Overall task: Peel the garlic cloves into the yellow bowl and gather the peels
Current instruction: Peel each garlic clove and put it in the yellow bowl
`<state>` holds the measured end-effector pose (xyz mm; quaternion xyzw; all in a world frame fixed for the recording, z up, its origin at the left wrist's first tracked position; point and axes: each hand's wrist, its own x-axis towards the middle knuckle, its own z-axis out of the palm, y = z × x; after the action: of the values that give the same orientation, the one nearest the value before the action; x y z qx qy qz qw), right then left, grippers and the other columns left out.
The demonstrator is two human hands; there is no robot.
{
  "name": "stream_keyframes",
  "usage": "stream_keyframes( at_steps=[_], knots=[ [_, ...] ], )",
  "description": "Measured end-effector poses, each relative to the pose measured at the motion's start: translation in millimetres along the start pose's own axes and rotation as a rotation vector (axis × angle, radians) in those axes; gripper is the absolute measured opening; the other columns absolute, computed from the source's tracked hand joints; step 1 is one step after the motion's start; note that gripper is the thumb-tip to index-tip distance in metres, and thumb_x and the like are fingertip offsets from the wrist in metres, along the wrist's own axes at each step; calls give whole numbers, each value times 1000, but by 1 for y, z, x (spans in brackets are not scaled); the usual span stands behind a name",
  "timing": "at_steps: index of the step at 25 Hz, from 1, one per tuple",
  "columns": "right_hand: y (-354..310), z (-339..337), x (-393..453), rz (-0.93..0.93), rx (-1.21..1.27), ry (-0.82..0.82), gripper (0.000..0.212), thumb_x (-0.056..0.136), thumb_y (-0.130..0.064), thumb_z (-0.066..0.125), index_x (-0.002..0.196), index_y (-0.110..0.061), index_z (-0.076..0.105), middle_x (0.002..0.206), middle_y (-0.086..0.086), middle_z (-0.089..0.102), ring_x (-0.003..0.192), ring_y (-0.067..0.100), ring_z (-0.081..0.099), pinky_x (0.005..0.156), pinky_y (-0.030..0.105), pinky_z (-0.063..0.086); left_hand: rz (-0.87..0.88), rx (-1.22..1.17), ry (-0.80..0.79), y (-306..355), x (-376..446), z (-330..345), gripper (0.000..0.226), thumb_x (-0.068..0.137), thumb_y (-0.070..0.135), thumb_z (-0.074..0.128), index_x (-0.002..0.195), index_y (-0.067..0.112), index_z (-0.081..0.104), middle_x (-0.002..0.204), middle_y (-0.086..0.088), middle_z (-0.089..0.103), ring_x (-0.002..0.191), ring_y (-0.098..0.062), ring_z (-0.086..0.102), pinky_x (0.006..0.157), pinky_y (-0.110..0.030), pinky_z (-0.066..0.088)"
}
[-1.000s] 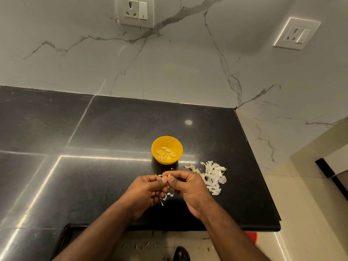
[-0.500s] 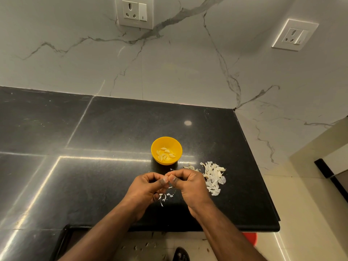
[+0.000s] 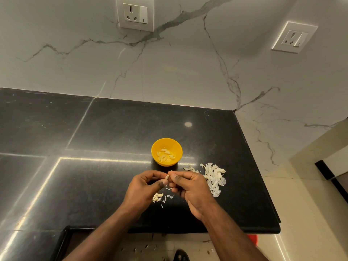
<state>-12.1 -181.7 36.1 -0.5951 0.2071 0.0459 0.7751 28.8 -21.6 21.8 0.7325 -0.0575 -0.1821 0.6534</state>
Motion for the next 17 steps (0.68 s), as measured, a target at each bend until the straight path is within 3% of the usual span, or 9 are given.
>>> stream_keyframes(
  at_steps=[5, 9, 13, 17],
  knots=[
    [-5, 0, -1, 46, 13, 38, 11, 86, -2, 72, 97, -3, 75, 85, 18, 74, 73, 19, 66, 66, 27, 54, 51, 47, -3, 1, 0, -1, 12, 86, 13, 76, 96, 21, 78, 91, 6, 78, 89, -9, 72, 79, -24, 55],
    [-9, 3, -2, 57, 14, 54, 5, 85, -4, 74, 89, -5, 75, 85, 20, 74, 72, 20, 65, 63, 25, 54, 73, 78, -17, 0, -1, -2, 13, 86, 13, 76, 95, 23, 78, 91, 7, 78, 90, -10, 73, 81, -28, 56],
    [-8, 4, -1, 64, -3, 76, 10, 85, -1, 74, 94, -3, 73, 90, 23, 75, 79, 26, 69, 64, 26, 55, 89, 110, -26, 0, -1, -5, 13, 87, 16, 75, 96, 25, 79, 92, 8, 78, 92, -10, 72, 86, -36, 58],
    [-7, 5, -1, 39, -11, 98, 13, 86, 1, 72, 98, -2, 72, 87, 20, 75, 76, 23, 70, 62, 26, 55, 109, 133, -23, 1, -1, -4, 15, 89, 14, 74, 96, 26, 79, 92, 10, 78, 91, -10, 73, 84, -34, 58]
  ],
)
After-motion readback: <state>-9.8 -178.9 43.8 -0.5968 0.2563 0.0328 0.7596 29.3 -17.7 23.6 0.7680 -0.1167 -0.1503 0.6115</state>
